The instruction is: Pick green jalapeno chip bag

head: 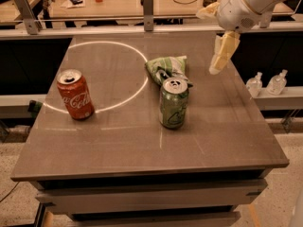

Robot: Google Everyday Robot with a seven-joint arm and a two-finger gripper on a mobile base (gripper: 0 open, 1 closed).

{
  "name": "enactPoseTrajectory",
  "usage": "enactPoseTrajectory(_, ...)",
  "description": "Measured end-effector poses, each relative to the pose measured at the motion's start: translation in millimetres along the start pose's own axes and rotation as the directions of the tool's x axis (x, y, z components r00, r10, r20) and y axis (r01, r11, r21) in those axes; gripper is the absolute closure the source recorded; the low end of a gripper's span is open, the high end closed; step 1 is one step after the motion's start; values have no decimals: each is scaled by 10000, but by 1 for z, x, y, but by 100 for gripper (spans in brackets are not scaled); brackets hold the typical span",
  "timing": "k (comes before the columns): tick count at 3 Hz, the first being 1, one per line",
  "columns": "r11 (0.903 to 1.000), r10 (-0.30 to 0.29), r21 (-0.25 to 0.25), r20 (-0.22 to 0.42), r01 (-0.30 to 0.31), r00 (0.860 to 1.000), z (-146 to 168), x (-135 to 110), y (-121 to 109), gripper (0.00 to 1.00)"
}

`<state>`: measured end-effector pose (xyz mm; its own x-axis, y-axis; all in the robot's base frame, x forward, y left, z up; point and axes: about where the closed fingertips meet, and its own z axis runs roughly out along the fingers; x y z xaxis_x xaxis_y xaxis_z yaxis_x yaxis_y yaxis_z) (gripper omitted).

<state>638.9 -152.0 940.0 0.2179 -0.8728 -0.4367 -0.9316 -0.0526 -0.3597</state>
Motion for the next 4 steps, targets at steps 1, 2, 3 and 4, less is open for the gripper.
enactPoseTrajectory(1, 9963, -111, -843, 418, 145, 9991, 27, -4, 13, 0)
enactPoseTrajectory(2, 9820, -110, -1863, 1124, 320, 9936, 60, -9, 27, 0)
enactPoseTrajectory(3, 9622, -324, -2596, 1921, 826, 9808, 87, -20, 32, 0)
enactPoseTrajectory(4, 9424, -569, -3039, 2655, 1396, 9624, 107, -35, 30, 0)
